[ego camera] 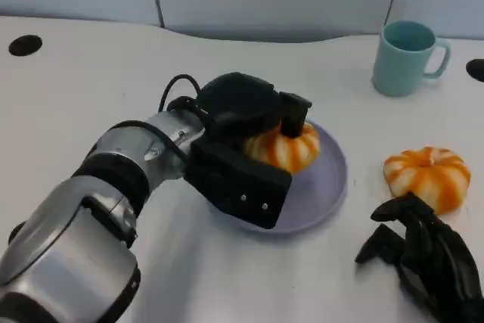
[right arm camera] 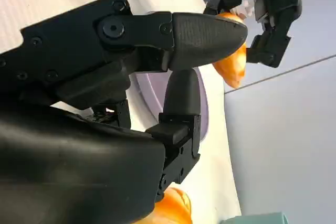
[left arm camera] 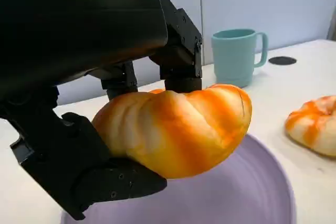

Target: Grasp the bread from the table and place it into the plate.

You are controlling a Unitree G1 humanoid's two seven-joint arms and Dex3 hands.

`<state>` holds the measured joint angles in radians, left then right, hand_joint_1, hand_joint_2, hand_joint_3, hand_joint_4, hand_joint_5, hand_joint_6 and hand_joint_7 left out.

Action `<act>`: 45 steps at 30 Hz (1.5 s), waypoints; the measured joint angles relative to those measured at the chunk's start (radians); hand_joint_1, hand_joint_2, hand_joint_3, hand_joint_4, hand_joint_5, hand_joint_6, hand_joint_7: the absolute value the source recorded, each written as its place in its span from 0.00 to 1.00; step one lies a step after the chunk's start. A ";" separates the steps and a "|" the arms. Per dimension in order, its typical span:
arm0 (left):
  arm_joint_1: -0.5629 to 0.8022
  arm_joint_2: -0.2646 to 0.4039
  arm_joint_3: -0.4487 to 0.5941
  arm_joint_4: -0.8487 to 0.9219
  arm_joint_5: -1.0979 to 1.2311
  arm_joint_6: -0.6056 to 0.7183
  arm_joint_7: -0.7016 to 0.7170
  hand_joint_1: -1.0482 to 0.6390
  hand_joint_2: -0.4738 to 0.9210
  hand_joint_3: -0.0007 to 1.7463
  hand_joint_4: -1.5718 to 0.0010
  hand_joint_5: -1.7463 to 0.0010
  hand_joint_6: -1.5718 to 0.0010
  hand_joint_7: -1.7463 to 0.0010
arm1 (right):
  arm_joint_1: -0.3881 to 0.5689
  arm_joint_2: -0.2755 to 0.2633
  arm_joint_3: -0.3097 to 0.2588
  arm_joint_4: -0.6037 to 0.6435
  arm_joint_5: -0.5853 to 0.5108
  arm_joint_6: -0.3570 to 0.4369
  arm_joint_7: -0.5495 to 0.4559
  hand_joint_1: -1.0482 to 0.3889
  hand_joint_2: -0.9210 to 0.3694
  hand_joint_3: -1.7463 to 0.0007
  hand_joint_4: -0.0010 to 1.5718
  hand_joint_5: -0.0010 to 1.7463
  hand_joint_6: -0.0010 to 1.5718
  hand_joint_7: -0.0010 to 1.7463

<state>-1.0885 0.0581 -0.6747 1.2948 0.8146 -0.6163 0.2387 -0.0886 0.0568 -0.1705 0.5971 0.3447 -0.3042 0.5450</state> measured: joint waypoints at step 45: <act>-0.002 0.003 0.036 -0.001 -0.053 0.087 -0.270 0.05 1.00 0.35 0.89 0.64 0.74 0.95 | 0.022 0.007 0.003 -0.033 -0.002 0.014 -0.008 0.41 0.00 0.71 0.31 1.00 0.24 0.90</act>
<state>-1.0907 0.0611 -0.6384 1.2933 0.7619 -0.5297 -0.0313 -0.0663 0.0636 -0.1677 0.5639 0.3429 -0.2899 0.5366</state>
